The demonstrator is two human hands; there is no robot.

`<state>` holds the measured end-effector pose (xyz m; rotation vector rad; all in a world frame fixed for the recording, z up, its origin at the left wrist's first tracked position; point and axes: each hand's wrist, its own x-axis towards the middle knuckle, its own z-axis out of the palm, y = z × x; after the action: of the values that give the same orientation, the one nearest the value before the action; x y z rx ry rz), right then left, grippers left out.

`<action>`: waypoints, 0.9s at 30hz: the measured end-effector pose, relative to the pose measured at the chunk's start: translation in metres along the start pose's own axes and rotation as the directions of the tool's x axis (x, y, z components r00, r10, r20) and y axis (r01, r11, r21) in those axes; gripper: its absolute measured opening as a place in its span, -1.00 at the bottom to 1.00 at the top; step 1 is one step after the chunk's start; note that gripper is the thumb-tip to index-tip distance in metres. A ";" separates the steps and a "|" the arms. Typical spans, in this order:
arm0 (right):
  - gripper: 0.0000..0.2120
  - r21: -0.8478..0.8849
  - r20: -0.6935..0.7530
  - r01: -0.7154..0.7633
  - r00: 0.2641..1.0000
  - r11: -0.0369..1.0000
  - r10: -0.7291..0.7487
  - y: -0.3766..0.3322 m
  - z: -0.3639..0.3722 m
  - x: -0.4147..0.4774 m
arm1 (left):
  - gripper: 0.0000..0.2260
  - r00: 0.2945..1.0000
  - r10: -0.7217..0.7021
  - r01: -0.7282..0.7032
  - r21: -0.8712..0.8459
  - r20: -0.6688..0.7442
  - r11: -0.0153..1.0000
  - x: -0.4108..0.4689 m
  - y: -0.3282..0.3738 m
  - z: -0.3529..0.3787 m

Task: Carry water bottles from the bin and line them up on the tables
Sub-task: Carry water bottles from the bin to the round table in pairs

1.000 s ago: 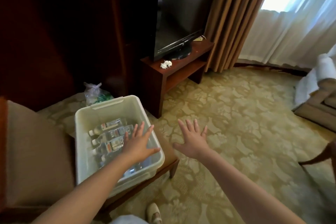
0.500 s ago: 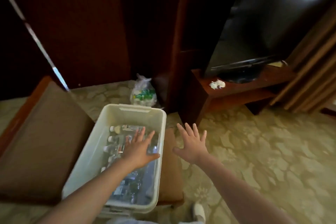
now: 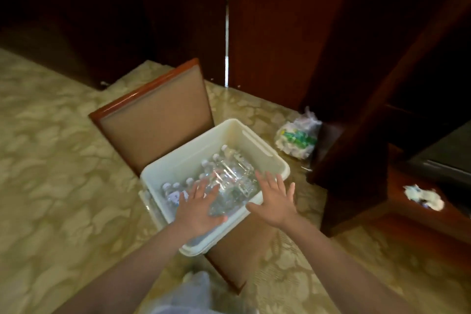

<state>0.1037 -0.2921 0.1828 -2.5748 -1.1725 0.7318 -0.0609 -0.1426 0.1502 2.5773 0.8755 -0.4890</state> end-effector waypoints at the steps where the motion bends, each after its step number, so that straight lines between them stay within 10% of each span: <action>1: -0.14 -0.005 0.020 0.029 0.999 1.000 -0.029 -0.003 0.001 0.005 | -0.14 0.999 -0.033 0.033 -0.020 0.003 0.999 -0.004 -0.003 0.002; 27: -0.12 -0.171 0.437 0.363 0.861 0.916 -0.259 -0.031 0.027 0.176 | -0.19 0.908 -0.411 0.408 -0.405 0.083 0.819 0.060 -0.049 0.021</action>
<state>0.1676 -0.1396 0.1103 -2.3804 -1.8707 1.1411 -0.0518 -0.0853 0.0944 2.0044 1.3855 -0.3556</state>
